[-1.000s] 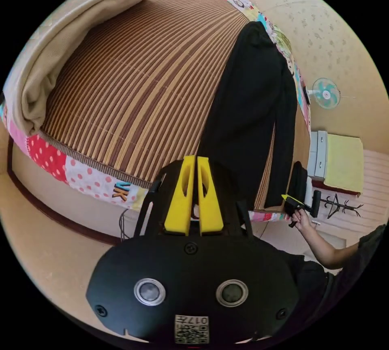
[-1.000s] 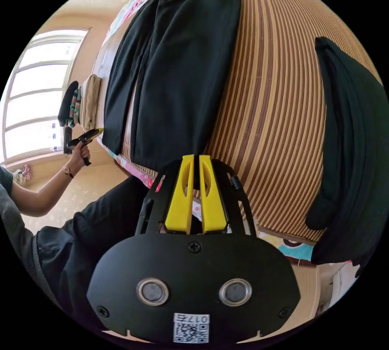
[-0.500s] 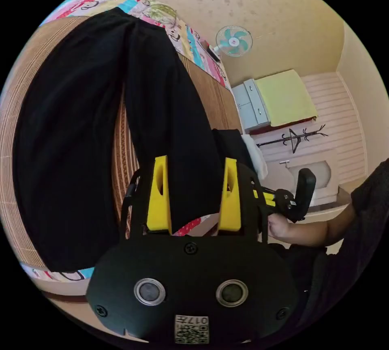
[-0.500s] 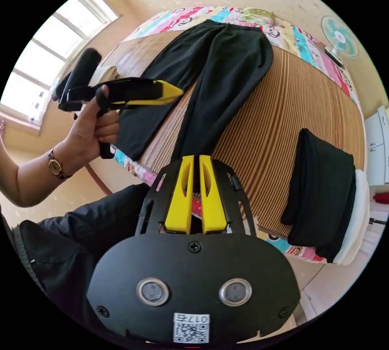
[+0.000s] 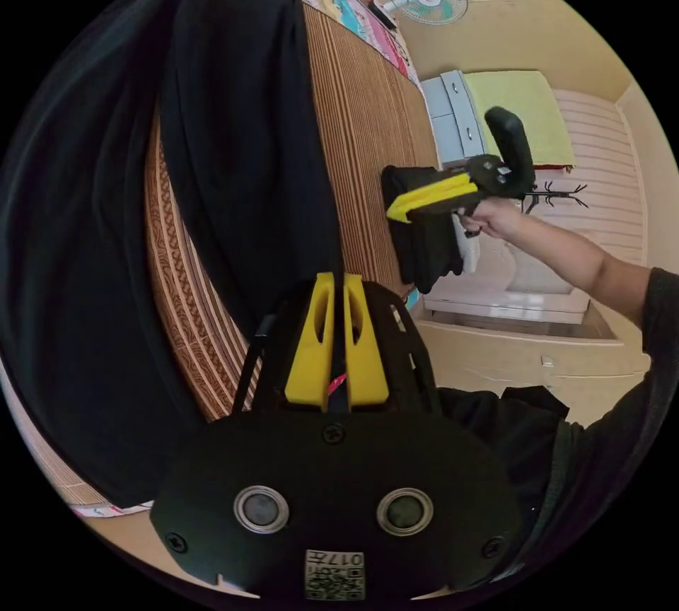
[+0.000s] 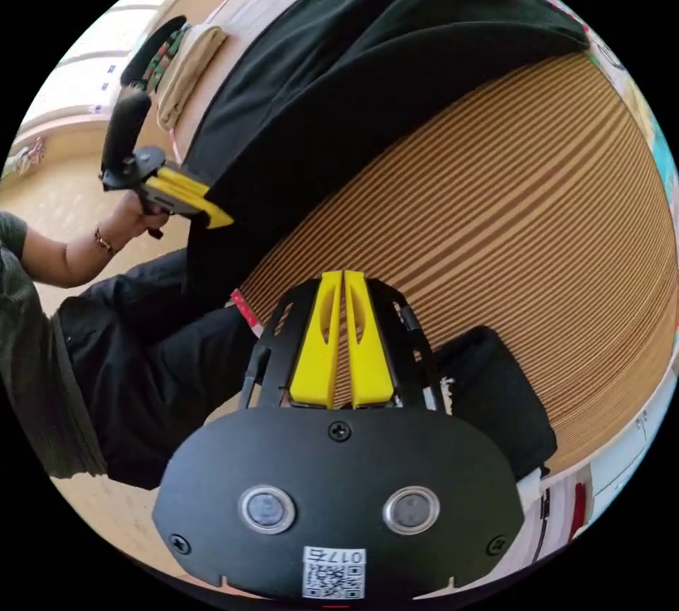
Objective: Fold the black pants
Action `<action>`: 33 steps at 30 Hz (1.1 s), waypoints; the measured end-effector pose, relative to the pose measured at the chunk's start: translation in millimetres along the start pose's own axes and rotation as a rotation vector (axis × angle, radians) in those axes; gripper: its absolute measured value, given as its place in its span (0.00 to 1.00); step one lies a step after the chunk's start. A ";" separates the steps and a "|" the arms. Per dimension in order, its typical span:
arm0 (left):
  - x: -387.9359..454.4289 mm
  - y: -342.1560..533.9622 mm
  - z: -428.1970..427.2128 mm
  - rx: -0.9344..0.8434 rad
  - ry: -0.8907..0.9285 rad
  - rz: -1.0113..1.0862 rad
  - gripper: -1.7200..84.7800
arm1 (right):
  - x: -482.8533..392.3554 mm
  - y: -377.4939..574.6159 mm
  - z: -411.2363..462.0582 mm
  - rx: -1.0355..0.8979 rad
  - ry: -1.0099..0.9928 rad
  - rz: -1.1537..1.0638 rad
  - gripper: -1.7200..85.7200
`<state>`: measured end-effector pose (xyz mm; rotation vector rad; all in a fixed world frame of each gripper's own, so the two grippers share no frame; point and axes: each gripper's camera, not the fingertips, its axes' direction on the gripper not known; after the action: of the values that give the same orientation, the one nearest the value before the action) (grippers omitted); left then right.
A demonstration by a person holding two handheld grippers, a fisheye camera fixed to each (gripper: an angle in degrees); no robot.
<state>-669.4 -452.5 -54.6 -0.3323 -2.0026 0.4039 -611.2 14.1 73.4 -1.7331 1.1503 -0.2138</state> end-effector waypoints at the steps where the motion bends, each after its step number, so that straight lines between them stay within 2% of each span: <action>1: -0.6 1.7 -0.7 -0.001 -0.018 0.023 0.01 | 47.3 -15.0 -24.7 0.064 -0.023 0.096 0.08; 3: -2.7 4.8 0.7 -0.004 -0.036 0.029 0.01 | 125.9 -41.0 -65.3 0.226 -0.174 0.290 0.11; 4: -4.8 6.9 2.2 -0.005 -0.029 0.024 0.01 | 172.4 -55.5 -89.4 0.381 -0.312 0.380 0.11; 5: -6.1 7.8 3.0 -0.007 -0.020 0.020 0.01 | 205.2 -70.4 -110.3 0.524 -0.329 0.433 0.11; 7: -12.8 11.7 7.4 -0.011 0.029 0.004 0.01 | 232.1 -102.3 -134.5 0.633 -0.157 0.537 0.14; 9: -19.2 16.9 11.1 -0.006 0.030 -0.022 0.01 | 252.4 -134.0 -146.5 0.734 -0.179 0.609 0.15; 10: -23.0 20.0 13.8 -0.014 0.024 -0.036 0.01 | 261.3 -151.7 -148.9 0.822 -0.256 0.612 0.15; 12: -28.3 24.3 16.6 -0.022 0.019 -0.050 0.01 | 269.1 -179.7 -144.6 0.864 -0.284 0.670 0.15; 15: -37.4 28.5 17.5 -0.025 0.034 -0.072 0.01 | 268.1 -227.2 -128.3 0.722 -0.148 0.755 0.10; 16: -41.0 29.2 15.9 -0.025 0.049 -0.086 0.01 | 261.5 -240.5 -122.6 0.659 -0.058 0.773 0.08; 18: -44.9 31.1 9.8 -0.015 0.082 -0.103 0.01 | 237.5 -246.7 -124.7 0.679 0.113 0.767 0.07; 20: -47.1 36.9 -1.4 0.016 0.168 -0.098 0.01 | 183.2 -257.5 -135.5 0.708 0.400 0.706 0.06; 22: -49.1 56.9 -30.8 0.131 0.395 -0.051 0.01 | 125.4 -272.5 -145.4 0.745 0.596 0.577 0.05; 23: -49.4 64.5 -40.3 0.165 0.442 -0.038 0.01 | 85.4 -282.3 -152.3 0.787 0.664 0.461 0.05; 24: -50.2 81.7 -60.4 0.231 0.499 -0.021 0.01 | 66.9 -287.5 -155.9 0.807 0.678 0.412 0.05; 26: -54.9 111.0 -91.7 0.306 0.493 -0.048 0.01 | 7.1 -316.9 -172.7 0.869 0.635 0.271 0.05; 29: -73.5 158.2 -143.1 0.396 0.309 -0.208 0.01 | -32.4 -373.3 -177.7 0.897 0.469 0.211 0.06; 31: -93.4 188.4 -182.5 0.497 0.187 -0.295 0.01 | -39.3 -411.3 -166.3 0.902 0.353 0.216 0.06; 33: -112.4 202.0 -198.6 0.522 0.096 -0.364 0.02 | -31.5 -448.9 -144.5 0.855 0.207 0.195 0.06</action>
<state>-430.2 -287.2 -145.9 0.3274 -1.7387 0.6394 -448.7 -33.6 514.6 -0.8538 1.1316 -0.6675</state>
